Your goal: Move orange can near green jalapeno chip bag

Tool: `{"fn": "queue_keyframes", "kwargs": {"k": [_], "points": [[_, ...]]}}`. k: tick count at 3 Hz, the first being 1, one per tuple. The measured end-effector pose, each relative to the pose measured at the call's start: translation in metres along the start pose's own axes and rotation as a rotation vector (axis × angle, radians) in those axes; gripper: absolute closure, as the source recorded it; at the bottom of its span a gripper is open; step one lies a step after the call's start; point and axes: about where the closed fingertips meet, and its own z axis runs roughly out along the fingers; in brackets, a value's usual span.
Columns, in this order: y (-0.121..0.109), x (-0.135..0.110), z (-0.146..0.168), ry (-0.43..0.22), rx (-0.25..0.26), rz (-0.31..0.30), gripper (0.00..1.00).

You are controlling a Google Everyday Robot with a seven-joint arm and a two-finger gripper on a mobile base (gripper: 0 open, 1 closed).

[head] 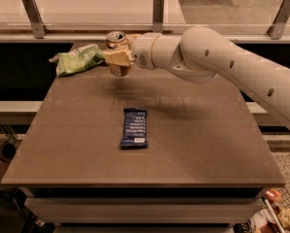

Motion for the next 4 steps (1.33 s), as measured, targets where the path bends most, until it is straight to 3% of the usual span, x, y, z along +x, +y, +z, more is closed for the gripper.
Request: {"fn": "queue_keyframes", "kwargs": {"k": [2,4], "points": [[0.026,-0.003,0.053,0.000,-0.119,-0.009,1.00],[0.041,0.013,0.099,0.019,-0.204,0.024,1.00]]}}
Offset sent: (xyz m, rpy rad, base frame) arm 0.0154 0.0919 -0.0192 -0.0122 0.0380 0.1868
